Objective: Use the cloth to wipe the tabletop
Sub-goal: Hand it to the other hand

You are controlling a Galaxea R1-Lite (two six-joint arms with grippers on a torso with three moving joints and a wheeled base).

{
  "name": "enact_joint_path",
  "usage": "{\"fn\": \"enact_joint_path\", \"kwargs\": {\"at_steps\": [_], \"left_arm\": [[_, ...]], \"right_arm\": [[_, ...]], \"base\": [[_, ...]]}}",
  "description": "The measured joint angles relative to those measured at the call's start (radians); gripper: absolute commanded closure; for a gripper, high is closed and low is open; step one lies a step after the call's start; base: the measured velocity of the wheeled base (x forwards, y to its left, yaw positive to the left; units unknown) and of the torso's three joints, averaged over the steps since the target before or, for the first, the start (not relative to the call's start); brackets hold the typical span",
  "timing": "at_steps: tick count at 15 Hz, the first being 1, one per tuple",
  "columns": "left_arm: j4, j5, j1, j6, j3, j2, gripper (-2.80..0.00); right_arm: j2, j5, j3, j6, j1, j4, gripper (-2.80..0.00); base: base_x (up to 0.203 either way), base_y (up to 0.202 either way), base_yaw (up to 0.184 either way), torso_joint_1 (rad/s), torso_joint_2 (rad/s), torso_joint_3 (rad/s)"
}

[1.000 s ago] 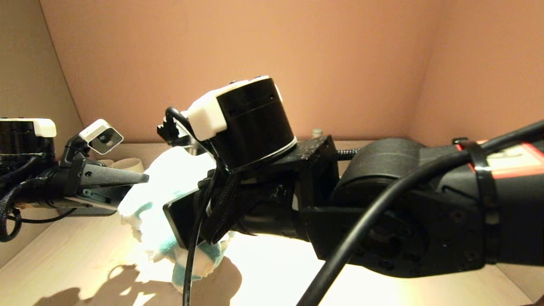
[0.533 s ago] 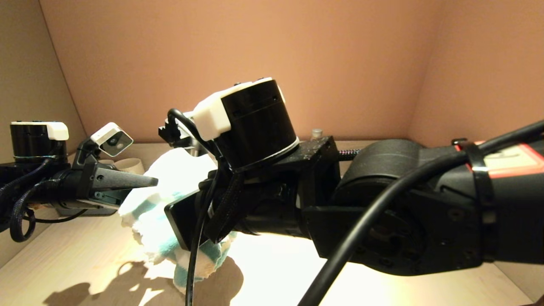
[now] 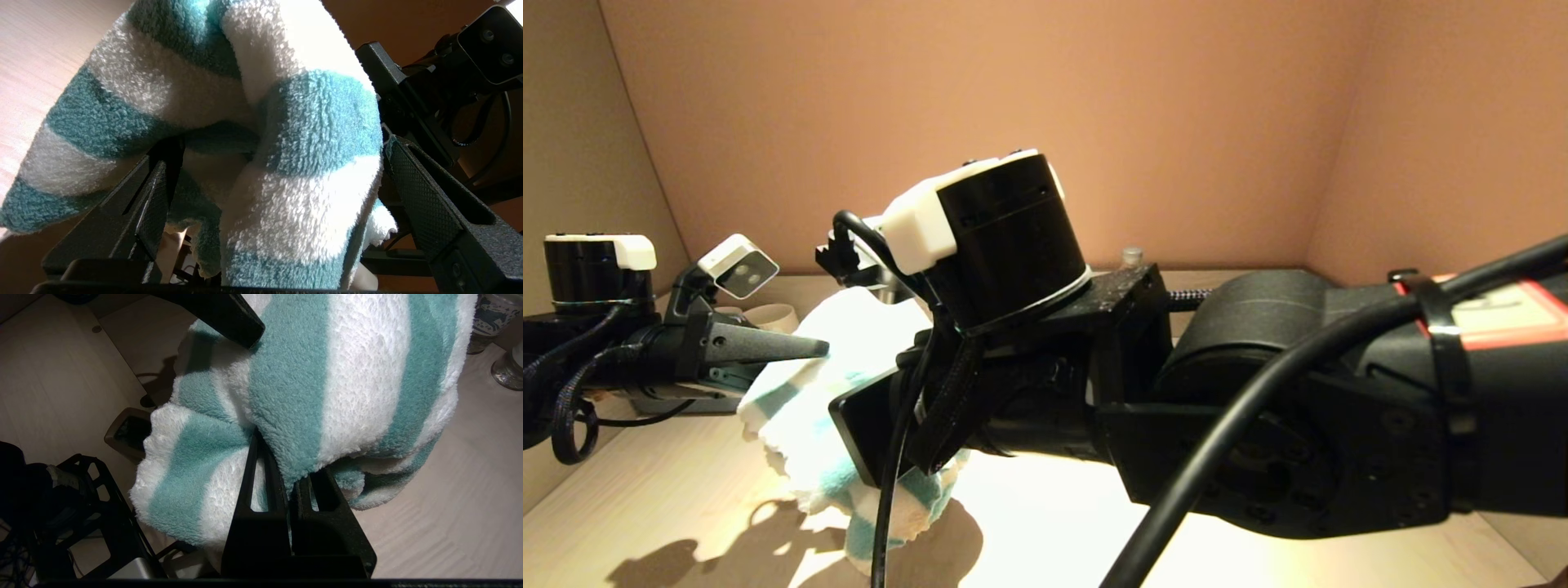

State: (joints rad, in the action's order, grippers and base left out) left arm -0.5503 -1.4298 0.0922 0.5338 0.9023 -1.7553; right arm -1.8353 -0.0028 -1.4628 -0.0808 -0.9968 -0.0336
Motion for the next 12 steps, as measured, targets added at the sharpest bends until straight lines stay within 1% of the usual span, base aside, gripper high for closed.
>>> {"fn": "enact_joint_path", "kwargs": {"at_steps": [5, 6, 12], "left_arm": [[0.0, 0.0, -0.001, -0.001, -0.003, -0.004, -2.8], [-0.001, 0.0, -0.001, -0.003, -0.003, -0.004, 0.0], [-0.013, 0.001, 0.0, -0.003, -0.004, -0.003, 0.0]], "right_arm": [[-0.005, 0.001, -0.002, -0.001, 0.001, 0.0, 0.0], [-0.006, 0.001, -0.002, -0.002, 0.001, 0.0, 0.0], [-0.009, 0.001, -0.004, 0.0, 0.002, 0.0, 0.0]], "base": [[0.0, 0.0, 0.0, 0.0, 0.0, 0.0], [0.0, 0.0, 0.0, 0.0, 0.0, 0.0], [0.0, 0.0, 0.0, 0.0, 0.0, 0.0]]}}
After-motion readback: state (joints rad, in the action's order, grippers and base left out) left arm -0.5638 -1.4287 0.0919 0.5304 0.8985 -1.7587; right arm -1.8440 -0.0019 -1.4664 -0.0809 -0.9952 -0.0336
